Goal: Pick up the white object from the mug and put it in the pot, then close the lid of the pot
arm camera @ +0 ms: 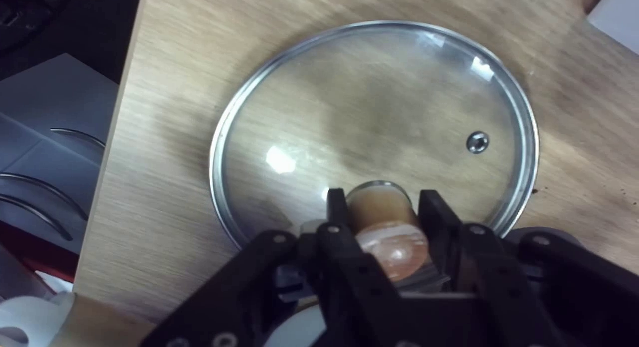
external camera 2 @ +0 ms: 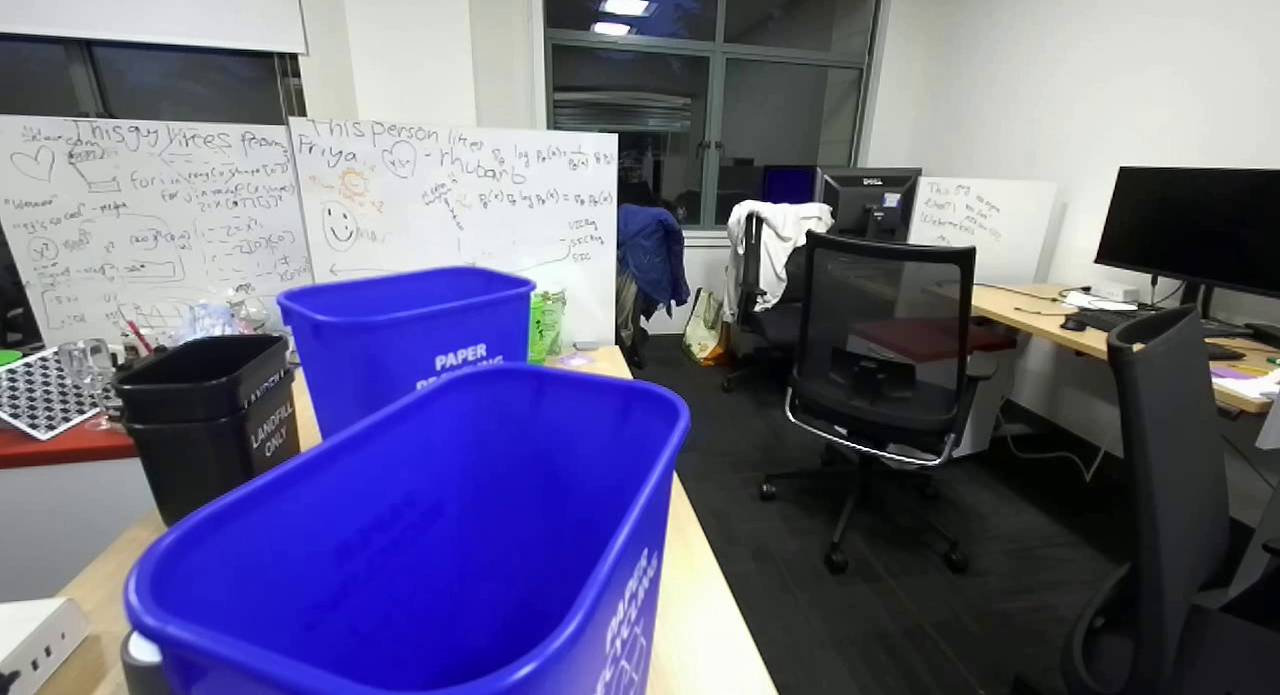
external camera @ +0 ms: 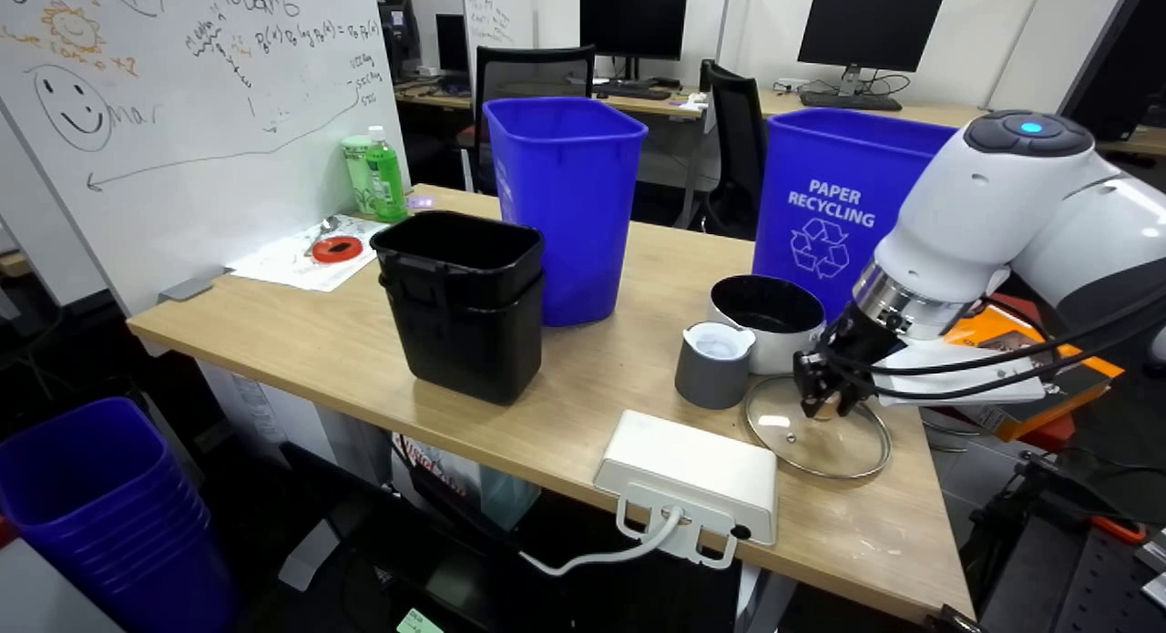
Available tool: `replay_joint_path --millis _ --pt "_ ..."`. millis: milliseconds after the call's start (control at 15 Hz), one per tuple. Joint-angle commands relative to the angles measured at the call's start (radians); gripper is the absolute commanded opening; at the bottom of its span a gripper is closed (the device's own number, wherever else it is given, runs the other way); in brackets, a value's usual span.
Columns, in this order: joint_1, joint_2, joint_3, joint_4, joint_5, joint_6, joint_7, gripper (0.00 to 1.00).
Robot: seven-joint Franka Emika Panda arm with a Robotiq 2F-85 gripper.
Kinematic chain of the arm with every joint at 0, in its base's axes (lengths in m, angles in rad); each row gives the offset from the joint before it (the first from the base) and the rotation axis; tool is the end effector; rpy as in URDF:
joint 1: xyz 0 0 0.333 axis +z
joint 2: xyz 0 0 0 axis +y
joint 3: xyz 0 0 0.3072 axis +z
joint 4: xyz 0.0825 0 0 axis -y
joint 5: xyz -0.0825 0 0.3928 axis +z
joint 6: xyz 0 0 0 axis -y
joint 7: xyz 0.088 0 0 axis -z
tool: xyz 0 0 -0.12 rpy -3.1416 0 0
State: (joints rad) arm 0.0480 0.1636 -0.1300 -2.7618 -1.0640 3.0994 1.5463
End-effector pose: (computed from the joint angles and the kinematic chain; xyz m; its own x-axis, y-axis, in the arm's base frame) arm 0.3666 0.0392 0.1436 0.8256 -0.5276 0.2000 -0.5312 -0.8463 -0.0401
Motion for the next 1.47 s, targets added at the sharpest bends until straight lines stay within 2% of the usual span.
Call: replay_joint_path --millis 0,600,933,1200,1400 --pt "0.011 0.016 -0.009 0.013 -0.04 0.034 0.017 0.14" --pt "-0.012 0.019 0.095 0.002 0.035 0.02 -0.198 0.14" --pt "-0.028 -0.007 0.104 0.002 0.09 -0.019 -0.349 0.14" --pt "-0.04 -0.028 0.113 0.004 0.173 -0.055 -0.463 0.14" --pt "-0.059 -0.056 0.14 0.001 0.291 -0.094 -0.577 0.14"
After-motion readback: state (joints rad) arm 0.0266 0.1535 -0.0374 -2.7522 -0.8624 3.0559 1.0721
